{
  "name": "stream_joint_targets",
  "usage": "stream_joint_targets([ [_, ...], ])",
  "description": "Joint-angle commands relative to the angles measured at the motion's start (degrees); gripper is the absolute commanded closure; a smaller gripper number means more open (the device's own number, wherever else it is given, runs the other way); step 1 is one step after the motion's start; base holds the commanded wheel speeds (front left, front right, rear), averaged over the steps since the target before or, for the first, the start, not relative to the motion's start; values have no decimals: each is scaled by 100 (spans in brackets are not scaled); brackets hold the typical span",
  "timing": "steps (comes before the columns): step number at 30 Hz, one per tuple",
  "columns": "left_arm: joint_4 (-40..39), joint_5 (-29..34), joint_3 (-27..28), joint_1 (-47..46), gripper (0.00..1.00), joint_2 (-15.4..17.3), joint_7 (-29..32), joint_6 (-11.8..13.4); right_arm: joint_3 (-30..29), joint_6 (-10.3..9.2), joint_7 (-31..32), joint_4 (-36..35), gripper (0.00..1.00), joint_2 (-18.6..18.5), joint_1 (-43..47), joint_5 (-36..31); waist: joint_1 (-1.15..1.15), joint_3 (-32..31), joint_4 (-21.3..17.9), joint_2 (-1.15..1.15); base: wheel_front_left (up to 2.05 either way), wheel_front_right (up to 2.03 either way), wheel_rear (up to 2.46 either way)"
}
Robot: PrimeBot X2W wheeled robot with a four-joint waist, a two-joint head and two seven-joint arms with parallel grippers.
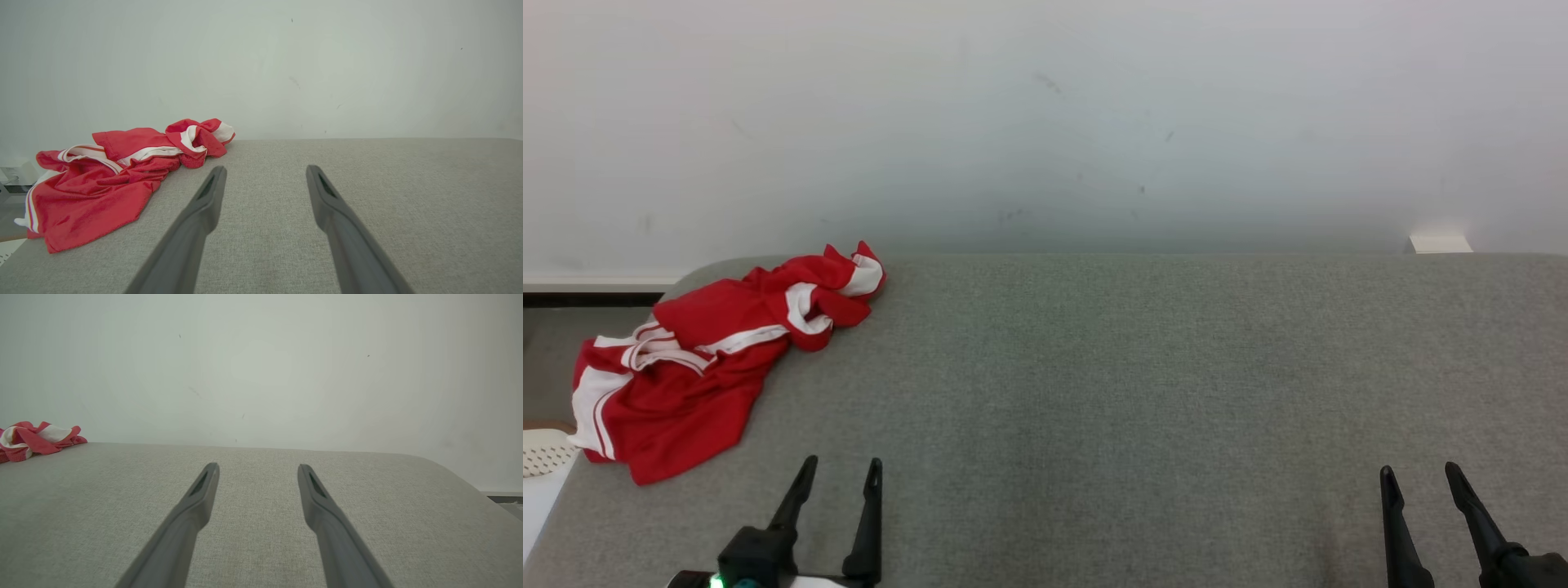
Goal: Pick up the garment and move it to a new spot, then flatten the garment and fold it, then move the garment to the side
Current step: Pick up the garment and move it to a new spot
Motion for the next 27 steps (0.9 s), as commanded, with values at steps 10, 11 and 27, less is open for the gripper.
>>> stream_joint_targets([
  [10,34,223,53,-46,0,-56,-42,-71,9,10,-39,-11,0,-40,129,-2,0,27,542,0,0,0,0],
  [11,31,235,64,-38,0,-60,-41,-75,28,10,-40,-2,0,-40,137,10,0,27,646,0,0,0,0],
  [27,-50,276,230,138,0,-97,-41,-124,372,10,-39,142,0,-41,-112,66,0,127,1925,0,0,0,0],
])
